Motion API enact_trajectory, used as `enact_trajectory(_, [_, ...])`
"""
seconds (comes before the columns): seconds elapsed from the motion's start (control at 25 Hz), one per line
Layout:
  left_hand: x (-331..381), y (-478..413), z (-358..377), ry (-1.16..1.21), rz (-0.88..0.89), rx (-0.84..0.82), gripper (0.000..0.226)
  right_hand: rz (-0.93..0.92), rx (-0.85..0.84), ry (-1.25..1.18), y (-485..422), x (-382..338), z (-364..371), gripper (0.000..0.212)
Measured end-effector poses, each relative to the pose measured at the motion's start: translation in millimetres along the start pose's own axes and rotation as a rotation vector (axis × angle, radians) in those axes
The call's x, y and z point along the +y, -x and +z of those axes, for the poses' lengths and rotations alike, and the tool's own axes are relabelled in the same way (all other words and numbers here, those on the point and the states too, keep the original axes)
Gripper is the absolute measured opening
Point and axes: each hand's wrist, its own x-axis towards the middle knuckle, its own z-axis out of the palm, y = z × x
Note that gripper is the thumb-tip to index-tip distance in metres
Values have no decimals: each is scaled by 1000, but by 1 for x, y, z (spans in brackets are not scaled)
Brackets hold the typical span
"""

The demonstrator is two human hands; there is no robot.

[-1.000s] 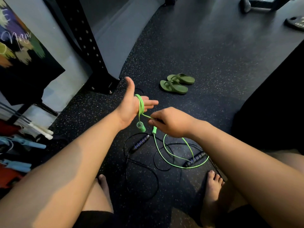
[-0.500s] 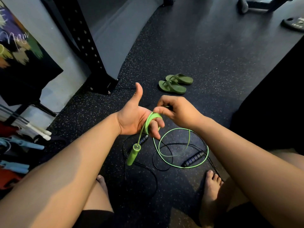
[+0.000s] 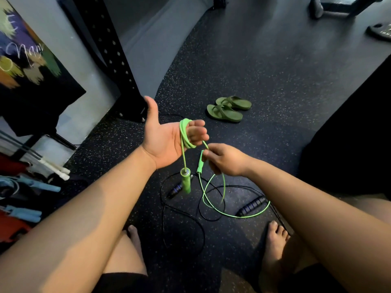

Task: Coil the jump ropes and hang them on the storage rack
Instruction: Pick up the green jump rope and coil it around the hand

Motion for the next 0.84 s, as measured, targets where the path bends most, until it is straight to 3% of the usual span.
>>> enact_trajectory(0.16, [2,-5,-7,-6,85,148,136,-12,-97,80,2,-12,4,28])
enact_trajectory(0.48, [-11,-17,-8,-341,49,325,118,-194,17,285,6,-37,-13,32])
enact_trajectory(0.68, [-23,-22,-16,-641,-221,97,143,-249,99,304,10,-37,-28,29])
enact_trajectory(0.84, [-22,-11,-4,-648,-400,-112,135,-267,139,224,10,-32,-37,37])
